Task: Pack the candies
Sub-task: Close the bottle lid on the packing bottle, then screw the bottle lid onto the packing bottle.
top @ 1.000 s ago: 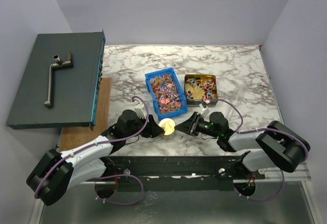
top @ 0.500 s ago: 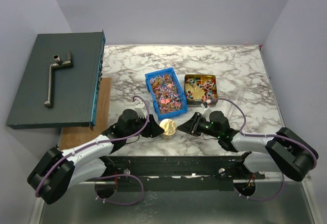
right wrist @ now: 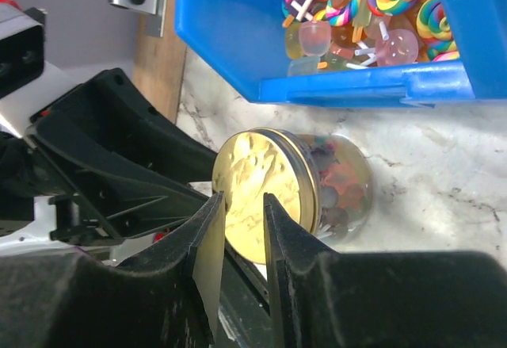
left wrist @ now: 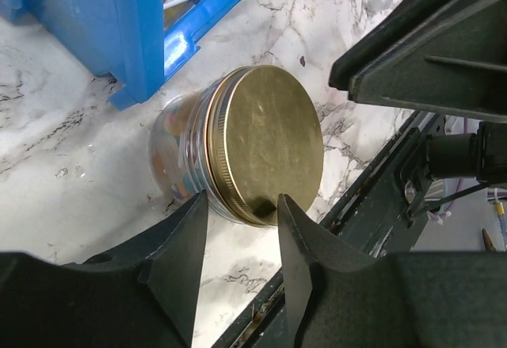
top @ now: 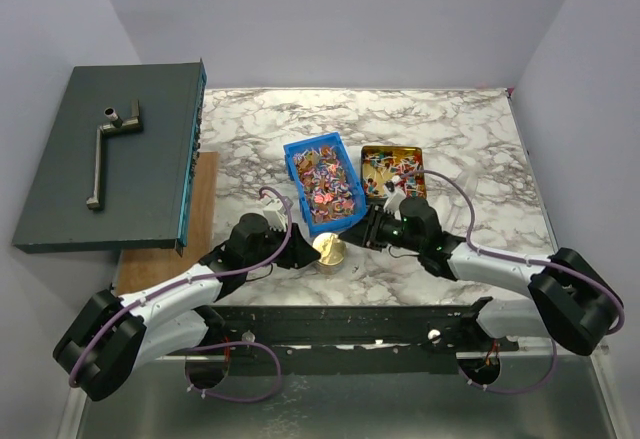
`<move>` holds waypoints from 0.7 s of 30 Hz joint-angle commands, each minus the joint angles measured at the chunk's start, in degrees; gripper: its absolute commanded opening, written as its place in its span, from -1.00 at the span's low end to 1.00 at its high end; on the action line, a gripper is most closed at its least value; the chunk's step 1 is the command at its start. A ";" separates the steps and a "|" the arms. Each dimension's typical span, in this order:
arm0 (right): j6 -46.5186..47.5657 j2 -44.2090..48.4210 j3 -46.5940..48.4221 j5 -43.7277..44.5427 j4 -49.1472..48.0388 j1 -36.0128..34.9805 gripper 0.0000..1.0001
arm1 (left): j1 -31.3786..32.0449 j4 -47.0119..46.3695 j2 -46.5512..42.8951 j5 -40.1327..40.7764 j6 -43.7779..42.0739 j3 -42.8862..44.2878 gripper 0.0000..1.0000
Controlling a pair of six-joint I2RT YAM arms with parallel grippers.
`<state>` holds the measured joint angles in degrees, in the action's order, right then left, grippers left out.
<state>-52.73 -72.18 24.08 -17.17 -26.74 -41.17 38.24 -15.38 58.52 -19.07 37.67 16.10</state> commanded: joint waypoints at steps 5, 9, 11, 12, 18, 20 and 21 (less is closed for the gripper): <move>5.58 -4.46 5.38 -0.01 7.03 -1.02 -0.41 | -0.71 -1.67 -0.90 -1.32 -0.32 0.49 -0.20; 6.40 -6.73 6.50 0.27 8.28 -1.66 -0.41 | -0.87 -1.69 -0.72 -1.49 -0.56 0.49 -0.22; 6.65 -7.71 6.61 0.50 8.30 -2.04 -0.41 | -0.81 -1.68 -0.78 -1.45 -0.62 0.27 -0.23; 6.85 -8.40 6.81 0.64 8.64 -2.22 -0.41 | -0.81 -1.70 -0.78 -1.41 -0.67 0.17 -0.24; 7.61 -11.34 7.13 1.06 9.38 -3.28 -0.41 | -0.97 -1.76 -0.70 -0.89 -0.84 -0.80 -0.35; 7.73 -11.49 7.03 1.33 9.51 -3.50 -0.41 | -1.04 -1.76 -0.64 -0.71 -0.93 -1.11 -0.40; 7.66 -11.44 7.04 1.37 9.52 -3.62 -0.41 | -1.09 -1.76 -0.56 -0.67 -0.93 -1.23 -0.41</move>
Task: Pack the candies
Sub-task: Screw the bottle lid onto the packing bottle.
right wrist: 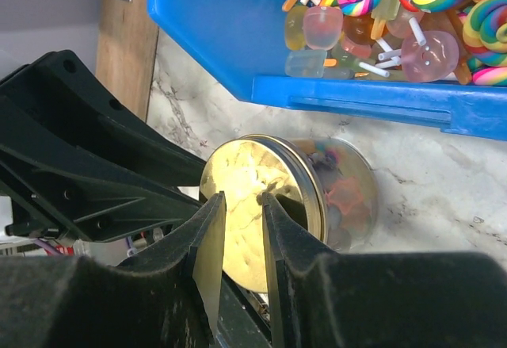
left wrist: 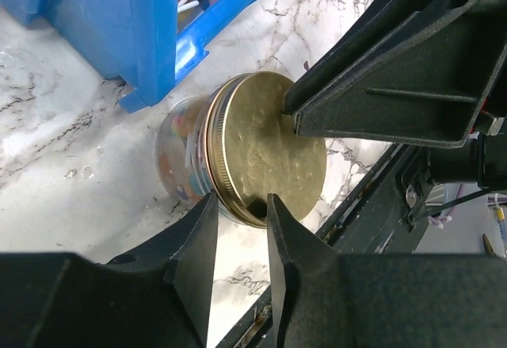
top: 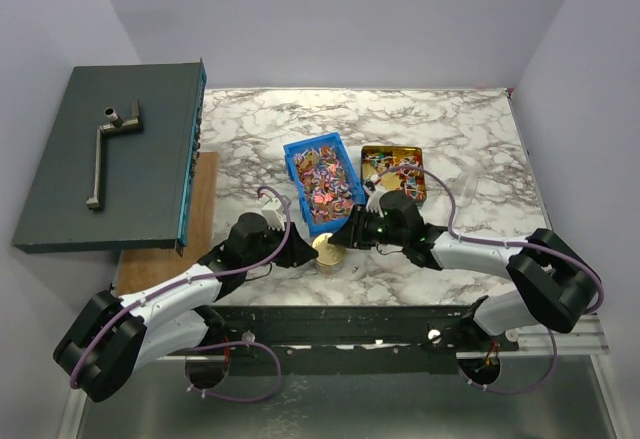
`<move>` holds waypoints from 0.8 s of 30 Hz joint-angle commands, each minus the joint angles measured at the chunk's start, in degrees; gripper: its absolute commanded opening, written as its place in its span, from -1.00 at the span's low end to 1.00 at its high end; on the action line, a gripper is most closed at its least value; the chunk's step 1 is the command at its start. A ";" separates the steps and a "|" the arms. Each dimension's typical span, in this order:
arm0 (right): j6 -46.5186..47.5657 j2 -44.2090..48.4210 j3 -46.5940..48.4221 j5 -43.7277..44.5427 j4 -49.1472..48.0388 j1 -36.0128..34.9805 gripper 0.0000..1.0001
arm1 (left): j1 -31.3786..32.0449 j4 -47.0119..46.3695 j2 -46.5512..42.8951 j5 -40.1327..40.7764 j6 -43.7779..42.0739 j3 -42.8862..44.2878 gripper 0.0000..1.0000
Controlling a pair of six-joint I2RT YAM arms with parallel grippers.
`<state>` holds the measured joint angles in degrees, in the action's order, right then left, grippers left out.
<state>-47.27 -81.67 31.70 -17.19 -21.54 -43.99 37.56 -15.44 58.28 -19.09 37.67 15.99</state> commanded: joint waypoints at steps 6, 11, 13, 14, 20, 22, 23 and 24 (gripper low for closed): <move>3.28 -1.28 0.35 2.65 6.66 -1.91 -0.41 | -0.43 -2.11 0.01 -0.55 -0.95 -1.96 -0.50; 3.65 -2.44 0.73 3.49 7.65 -3.26 -0.41 | -0.39 -3.08 0.20 -0.23 -0.50 -3.49 -0.52; 3.67 -2.92 1.14 3.79 7.88 -3.84 -0.41 | -0.41 -3.36 0.32 -0.09 -0.32 -4.02 -0.52; 3.91 -3.26 1.56 3.93 8.20 -4.21 -0.41 | -0.38 -3.44 0.47 0.01 -0.23 -4.19 -0.52; 4.23 -5.76 3.80 4.90 9.96 -6.02 -0.42 | -0.39 -3.54 1.09 0.36 0.87 -4.99 -0.52; 3.89 -6.44 3.47 4.94 9.65 -6.11 -0.43 | -0.38 -3.54 1.22 0.56 1.08 -5.17 -0.50; 3.69 -6.55 3.31 5.10 9.56 -6.13 -0.42 | -0.38 -3.59 1.28 0.69 1.08 -5.26 -0.48; 3.60 -6.65 3.05 5.39 9.58 -6.20 -0.42 | -0.43 -3.54 1.37 0.69 1.09 -5.27 -0.46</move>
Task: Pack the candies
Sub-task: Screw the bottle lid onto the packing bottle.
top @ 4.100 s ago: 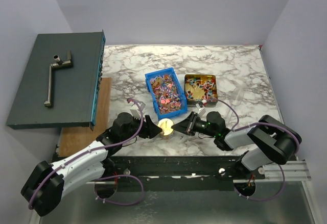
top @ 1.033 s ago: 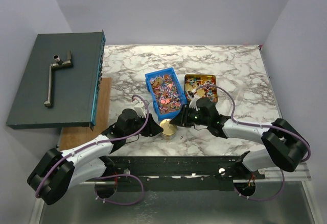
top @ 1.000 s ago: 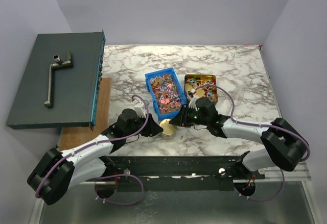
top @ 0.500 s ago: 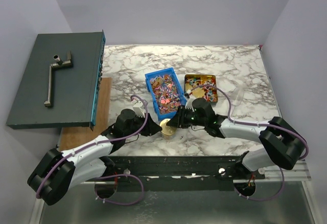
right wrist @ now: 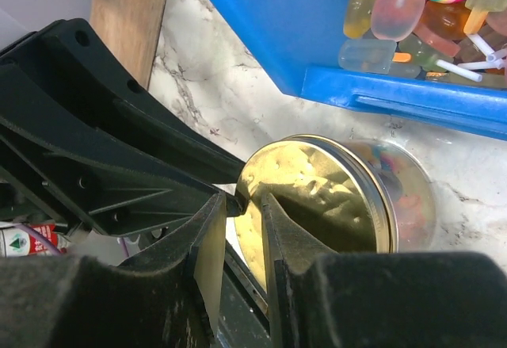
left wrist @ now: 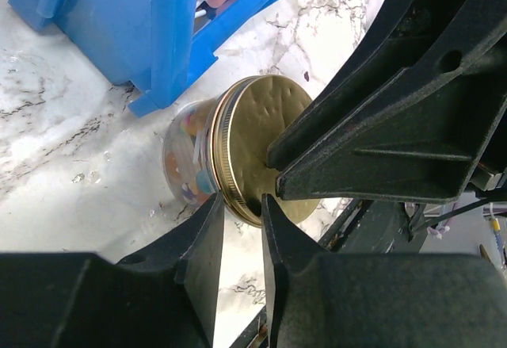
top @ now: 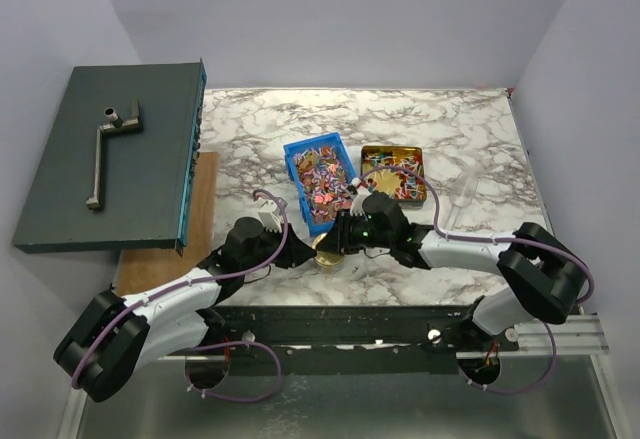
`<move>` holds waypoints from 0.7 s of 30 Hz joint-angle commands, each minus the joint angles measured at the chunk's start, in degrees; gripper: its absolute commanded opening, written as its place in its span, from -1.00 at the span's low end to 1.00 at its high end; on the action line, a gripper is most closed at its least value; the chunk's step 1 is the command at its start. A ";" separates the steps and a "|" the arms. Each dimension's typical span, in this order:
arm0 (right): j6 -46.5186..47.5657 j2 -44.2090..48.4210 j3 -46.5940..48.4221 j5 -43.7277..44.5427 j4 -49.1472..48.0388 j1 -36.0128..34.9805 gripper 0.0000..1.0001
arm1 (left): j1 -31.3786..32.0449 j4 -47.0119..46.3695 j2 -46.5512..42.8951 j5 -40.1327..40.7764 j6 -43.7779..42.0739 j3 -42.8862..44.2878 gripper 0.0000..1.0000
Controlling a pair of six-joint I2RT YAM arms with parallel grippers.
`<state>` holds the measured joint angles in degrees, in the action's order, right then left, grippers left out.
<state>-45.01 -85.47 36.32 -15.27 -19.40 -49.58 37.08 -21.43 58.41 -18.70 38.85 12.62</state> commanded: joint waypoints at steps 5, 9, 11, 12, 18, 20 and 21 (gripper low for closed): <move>1.16 -2.51 -1.60 4.54 8.47 -0.60 -0.43 | 0.07 2.52 1.37 -0.54 0.21 -1.59 -0.31; 1.36 -0.93 -1.29 5.09 9.64 -0.67 -0.43 | 0.08 2.53 0.43 -1.76 0.68 -1.03 -0.08; 1.66 0.48 -0.95 5.43 10.52 -0.59 -0.43 | 0.08 2.69 -0.41 -2.02 0.79 -0.89 -0.02; 1.79 1.52 -0.95 5.73 11.06 -0.60 -0.43 | 0.05 2.71 -0.90 -2.04 0.87 -0.85 0.01; 2.57 6.98 -0.12 6.77 14.58 -0.60 -0.43 | 0.02 3.63 -1.99 -2.00 1.05 -0.54 0.10; 3.07 7.97 0.55 6.82 15.86 -0.59 -0.44 | 0.10 3.76 -1.66 -2.19 1.05 -0.17 0.10; 3.23 8.46 0.92 6.80 16.30 -0.61 -0.44 | 0.05 3.74 -1.48 -2.31 1.05 0.06 0.10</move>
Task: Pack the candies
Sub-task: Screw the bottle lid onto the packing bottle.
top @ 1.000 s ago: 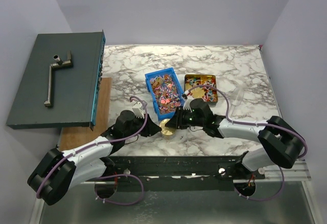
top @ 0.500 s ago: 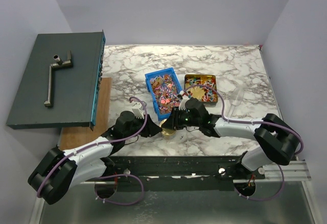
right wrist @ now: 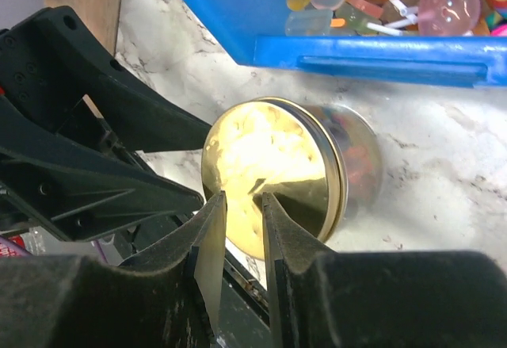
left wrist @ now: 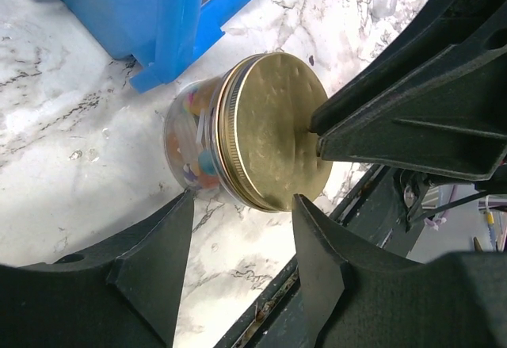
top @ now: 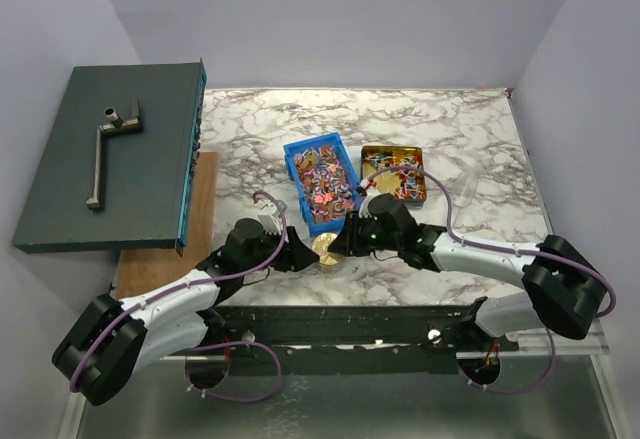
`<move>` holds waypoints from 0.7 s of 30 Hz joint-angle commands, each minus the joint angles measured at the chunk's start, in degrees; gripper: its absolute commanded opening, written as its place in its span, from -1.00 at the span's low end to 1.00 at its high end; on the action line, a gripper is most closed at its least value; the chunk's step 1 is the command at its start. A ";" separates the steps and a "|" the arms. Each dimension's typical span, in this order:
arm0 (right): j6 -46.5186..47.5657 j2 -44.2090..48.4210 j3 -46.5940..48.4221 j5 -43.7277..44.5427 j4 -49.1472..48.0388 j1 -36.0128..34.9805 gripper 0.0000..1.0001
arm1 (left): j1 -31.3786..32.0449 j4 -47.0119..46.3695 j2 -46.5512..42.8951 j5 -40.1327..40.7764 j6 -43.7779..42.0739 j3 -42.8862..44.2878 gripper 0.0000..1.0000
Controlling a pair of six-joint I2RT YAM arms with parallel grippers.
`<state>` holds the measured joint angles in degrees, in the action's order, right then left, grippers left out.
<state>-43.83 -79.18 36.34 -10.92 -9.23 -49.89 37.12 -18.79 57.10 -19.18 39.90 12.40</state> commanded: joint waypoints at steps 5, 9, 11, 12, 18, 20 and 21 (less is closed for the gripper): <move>2.76 2.65 1.96 1.44 6.77 -0.36 -0.50 | 0.01 1.21 0.65 -0.57 0.13 1.13 0.16; 2.79 1.12 1.02 1.22 5.84 -0.30 -0.51 | -0.01 1.12 2.99 0.45 0.13 1.46 0.12; 2.65 0.23 0.12 1.30 5.00 -0.31 -0.51 | -0.10 1.09 4.62 0.78 0.18 1.57 0.06; 2.50 -0.21 -0.31 1.22 4.68 -0.30 -0.52 | -0.04 1.03 5.24 0.90 0.18 1.57 0.01; 2.25 -0.70 -1.78 1.84 4.24 -0.30 -0.53 | -0.03 0.57 7.26 1.77 0.31 0.33 -0.28; 2.40 -0.63 -1.73 2.38 4.90 -0.30 -0.53 | -0.04 0.33 6.91 2.24 0.50 -0.56 -0.33; 2.46 -0.54 -1.61 2.54 5.16 -0.34 -0.53 | -0.09 0.24 6.72 2.51 0.53 -0.95 -0.35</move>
<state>-42.37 -78.56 36.38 -10.35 -7.05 -49.89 37.21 -22.04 62.81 -20.29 41.54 14.11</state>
